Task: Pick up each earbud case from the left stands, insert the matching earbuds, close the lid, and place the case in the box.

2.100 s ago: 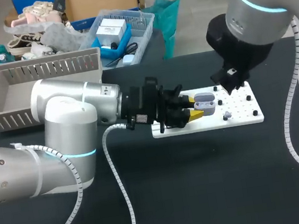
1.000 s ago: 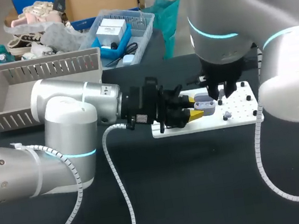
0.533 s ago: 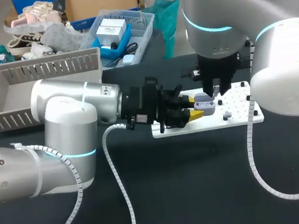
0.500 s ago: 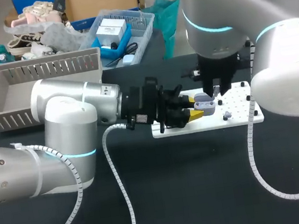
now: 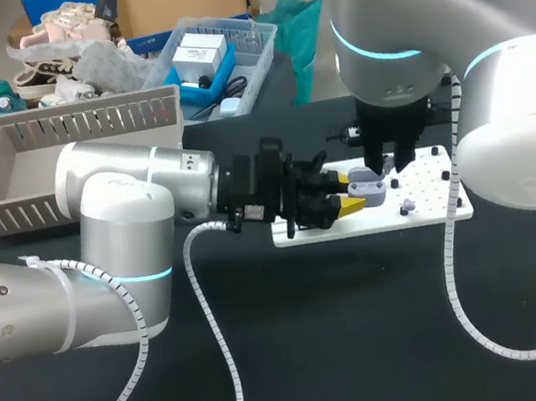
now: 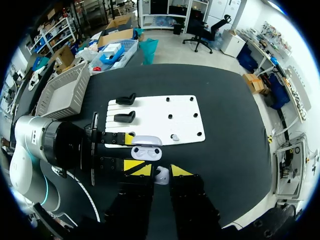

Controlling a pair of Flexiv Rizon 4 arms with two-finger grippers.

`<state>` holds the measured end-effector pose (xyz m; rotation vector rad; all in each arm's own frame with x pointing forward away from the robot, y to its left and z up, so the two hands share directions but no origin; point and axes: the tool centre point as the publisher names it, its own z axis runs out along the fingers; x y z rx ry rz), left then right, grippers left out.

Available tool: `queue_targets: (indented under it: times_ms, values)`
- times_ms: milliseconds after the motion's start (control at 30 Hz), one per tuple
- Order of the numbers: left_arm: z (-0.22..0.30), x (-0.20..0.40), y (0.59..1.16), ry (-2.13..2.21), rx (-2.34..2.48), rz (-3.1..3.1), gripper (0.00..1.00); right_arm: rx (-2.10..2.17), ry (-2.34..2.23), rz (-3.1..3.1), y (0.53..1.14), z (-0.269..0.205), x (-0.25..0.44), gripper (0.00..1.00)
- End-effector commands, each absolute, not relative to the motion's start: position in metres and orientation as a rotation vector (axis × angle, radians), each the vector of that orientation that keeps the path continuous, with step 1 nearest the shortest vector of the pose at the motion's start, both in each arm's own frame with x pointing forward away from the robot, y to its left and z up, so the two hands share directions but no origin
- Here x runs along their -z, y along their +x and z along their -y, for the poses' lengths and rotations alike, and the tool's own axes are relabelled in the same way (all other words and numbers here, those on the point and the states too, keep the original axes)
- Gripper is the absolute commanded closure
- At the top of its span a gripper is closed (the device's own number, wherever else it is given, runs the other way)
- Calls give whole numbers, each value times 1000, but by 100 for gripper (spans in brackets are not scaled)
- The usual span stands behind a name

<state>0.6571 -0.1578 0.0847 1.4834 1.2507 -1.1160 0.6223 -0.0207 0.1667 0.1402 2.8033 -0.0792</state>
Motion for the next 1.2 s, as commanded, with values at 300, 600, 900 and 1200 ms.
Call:
queue_targets:
  times_ms: [300,600,900,1200]
  values:
    - [157,-85,656,1482,1113,-1251,100,165,476,-2792,646,16,-170,100]
    - [157,-85,656,1482,1113,-1251,100,255,634,-2771,646,9,-174,100]
    - [157,-85,656,1482,1113,-1251,100,314,670,-2806,640,12,-164,100]
    - [157,-85,656,1482,1113,-1251,100,285,673,-2821,642,14,-151,100]
